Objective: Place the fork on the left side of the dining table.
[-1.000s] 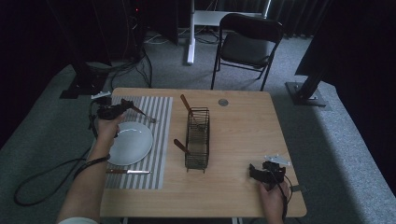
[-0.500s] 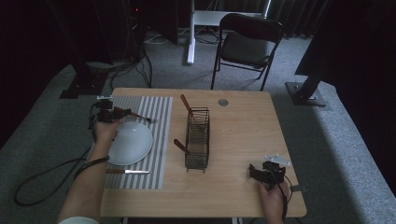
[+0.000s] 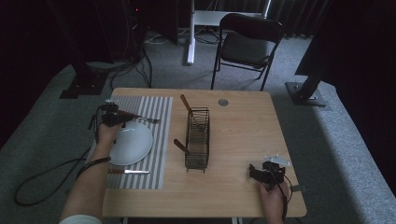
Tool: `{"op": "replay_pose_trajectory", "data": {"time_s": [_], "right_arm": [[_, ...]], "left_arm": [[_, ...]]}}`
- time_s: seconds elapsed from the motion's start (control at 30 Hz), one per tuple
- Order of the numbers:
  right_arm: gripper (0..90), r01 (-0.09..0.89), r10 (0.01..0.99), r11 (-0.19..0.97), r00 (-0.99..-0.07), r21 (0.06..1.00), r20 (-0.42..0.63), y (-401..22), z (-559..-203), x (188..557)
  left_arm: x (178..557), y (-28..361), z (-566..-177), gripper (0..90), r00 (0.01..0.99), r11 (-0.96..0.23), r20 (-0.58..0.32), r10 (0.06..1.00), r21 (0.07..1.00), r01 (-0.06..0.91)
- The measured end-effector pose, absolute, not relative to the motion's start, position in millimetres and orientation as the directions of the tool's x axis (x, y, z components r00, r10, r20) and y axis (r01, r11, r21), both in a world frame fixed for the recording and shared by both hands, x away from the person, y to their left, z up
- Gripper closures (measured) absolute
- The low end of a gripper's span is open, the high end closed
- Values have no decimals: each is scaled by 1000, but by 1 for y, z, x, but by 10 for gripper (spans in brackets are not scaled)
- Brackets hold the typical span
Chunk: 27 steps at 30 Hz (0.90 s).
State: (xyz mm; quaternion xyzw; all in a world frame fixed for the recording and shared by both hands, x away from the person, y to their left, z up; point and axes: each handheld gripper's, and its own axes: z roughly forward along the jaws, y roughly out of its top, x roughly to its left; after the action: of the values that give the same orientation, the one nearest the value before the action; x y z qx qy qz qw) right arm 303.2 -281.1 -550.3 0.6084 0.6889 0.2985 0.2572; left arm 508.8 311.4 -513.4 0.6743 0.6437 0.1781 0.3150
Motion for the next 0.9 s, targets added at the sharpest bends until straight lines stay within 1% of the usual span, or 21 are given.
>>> {"op": "replay_pose_trajectory", "data": {"time_s": [0.03,0.1,0.23,0.5,0.73,0.9], "right_arm": [[140,685,992,81,-127,724,9,-281,-550,303],[140,685,992,82,-128,724,9,-281,-550,303],[140,684,992,82,-128,724,9,-281,-550,303],[129,686,991,86,-134,723,9,-281,-550,304],[127,686,991,87,-135,722,9,-281,-550,304],[127,686,991,86,-134,722,9,-281,-550,304]], "left_arm": [[509,312,-514,287,104,37,-175,979,653,756],[507,314,-514,287,77,54,-168,983,662,748],[501,320,-512,286,48,129,-246,968,654,745],[482,317,-505,286,66,120,-247,967,665,737],[468,312,-502,286,85,128,-278,957,666,735],[458,309,-497,286,111,94,-253,961,676,731]]}}
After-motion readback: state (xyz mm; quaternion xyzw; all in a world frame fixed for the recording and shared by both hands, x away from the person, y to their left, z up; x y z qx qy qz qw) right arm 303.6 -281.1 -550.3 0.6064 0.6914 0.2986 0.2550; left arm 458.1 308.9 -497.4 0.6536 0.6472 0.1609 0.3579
